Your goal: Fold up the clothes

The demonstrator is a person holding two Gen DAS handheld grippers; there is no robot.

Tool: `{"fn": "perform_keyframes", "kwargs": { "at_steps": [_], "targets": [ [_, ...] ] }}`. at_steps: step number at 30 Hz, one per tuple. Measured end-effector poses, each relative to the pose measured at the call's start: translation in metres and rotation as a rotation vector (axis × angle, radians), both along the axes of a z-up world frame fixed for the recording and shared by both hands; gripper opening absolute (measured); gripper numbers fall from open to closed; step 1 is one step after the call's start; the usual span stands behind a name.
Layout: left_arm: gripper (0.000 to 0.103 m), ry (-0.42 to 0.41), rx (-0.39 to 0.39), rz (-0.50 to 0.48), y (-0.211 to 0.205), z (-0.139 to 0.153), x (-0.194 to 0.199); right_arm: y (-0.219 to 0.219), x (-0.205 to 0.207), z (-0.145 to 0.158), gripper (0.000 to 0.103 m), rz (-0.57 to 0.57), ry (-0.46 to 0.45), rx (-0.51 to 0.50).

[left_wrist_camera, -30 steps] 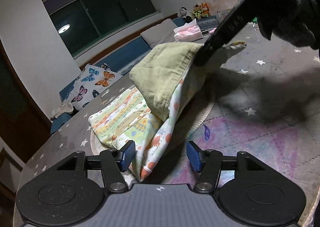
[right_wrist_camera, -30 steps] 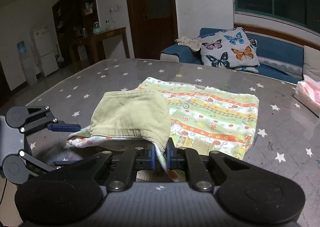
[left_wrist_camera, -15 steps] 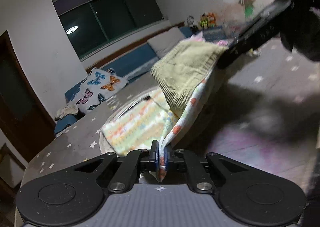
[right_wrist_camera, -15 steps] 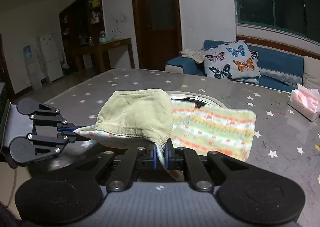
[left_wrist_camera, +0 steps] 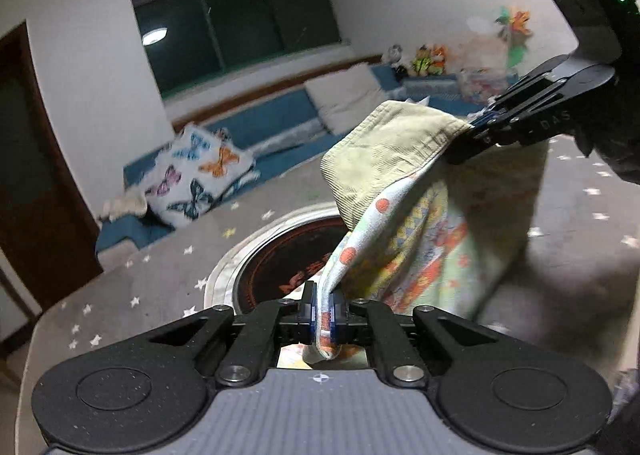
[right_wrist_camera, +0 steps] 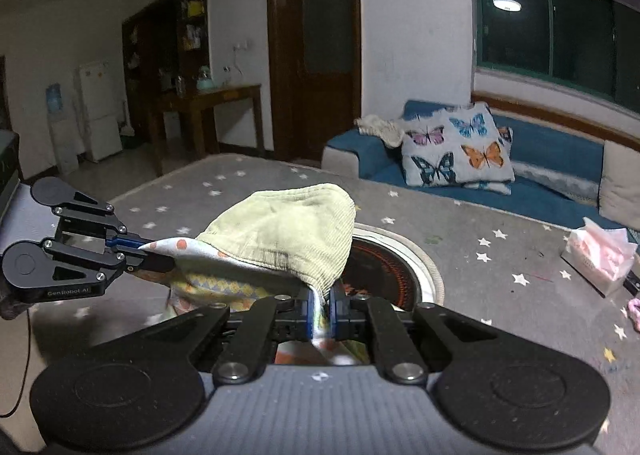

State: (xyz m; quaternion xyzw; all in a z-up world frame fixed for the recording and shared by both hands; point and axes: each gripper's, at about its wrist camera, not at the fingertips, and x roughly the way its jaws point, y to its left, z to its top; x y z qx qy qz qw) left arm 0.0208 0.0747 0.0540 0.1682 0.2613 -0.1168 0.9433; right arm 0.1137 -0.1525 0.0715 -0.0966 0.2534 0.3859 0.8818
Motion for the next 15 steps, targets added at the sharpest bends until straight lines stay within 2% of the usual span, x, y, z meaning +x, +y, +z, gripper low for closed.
{"fn": "perform_keyframes", "kwargs": {
  "at_steps": [5,8,12,15],
  "targets": [
    [0.007,0.095,-0.002,0.055,0.012,-0.026,0.053,0.029,0.058,-0.03,0.007,-0.026,0.074,-0.051],
    [0.012,0.142,-0.001,0.106,0.02,-0.045,0.076,0.037,0.082,-0.053,0.013,-0.055,0.1,-0.076],
    [0.022,0.164,0.032,0.159,0.025,-0.067,0.086,0.03,0.1,-0.072,0.025,-0.13,0.118,-0.078],
    [0.031,0.157,0.04,0.193,0.026,-0.07,0.085,0.012,0.098,-0.073,0.026,-0.171,0.112,-0.073]
  ]
}}
